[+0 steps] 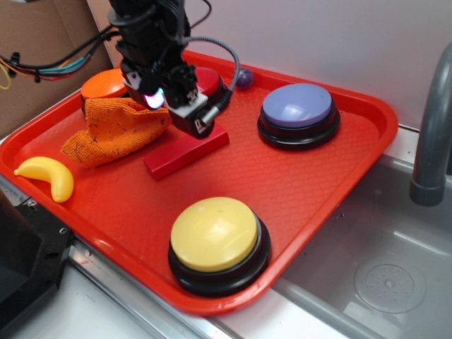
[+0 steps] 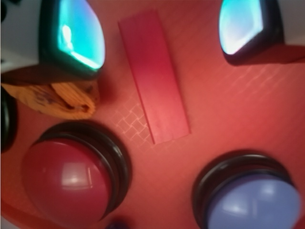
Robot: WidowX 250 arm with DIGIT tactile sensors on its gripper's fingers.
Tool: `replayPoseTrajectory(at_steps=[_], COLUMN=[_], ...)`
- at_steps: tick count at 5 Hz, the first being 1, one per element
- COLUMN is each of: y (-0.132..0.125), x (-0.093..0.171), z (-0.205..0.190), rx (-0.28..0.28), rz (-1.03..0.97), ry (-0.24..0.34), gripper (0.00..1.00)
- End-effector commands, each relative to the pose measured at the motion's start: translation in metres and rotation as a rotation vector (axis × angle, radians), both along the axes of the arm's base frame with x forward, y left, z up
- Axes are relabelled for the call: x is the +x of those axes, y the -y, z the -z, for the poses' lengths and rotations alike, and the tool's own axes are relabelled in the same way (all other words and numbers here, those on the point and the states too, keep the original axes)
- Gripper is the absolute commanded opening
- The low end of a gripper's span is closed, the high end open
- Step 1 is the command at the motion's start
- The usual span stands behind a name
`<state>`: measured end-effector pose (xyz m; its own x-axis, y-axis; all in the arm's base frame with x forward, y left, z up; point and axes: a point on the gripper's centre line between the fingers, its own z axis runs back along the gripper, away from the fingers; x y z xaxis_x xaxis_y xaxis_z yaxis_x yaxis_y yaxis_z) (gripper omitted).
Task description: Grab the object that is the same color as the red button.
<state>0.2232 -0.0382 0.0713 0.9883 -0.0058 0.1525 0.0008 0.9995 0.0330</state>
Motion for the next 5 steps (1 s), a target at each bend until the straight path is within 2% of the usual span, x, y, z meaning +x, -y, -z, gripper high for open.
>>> replayPoseTrajectory(at_steps=[1, 2, 3, 4, 5], y=[-0.004, -0.006, -0.005, -0.003, -0.002], x=[0.007, 0.009, 0.009, 0.008, 0.007], z=[0.028, 0.043, 0.048, 0.044, 0.033], rx=[0.072, 0.093, 0.079, 0.027, 0.035], rz=[0.007, 0.009, 0.021, 0.020, 0.006], ry=[-0.019, -0.050, -0.071, -0.072, -0.053], gripper=[1.00, 1.00, 1.00, 0.00, 0.00])
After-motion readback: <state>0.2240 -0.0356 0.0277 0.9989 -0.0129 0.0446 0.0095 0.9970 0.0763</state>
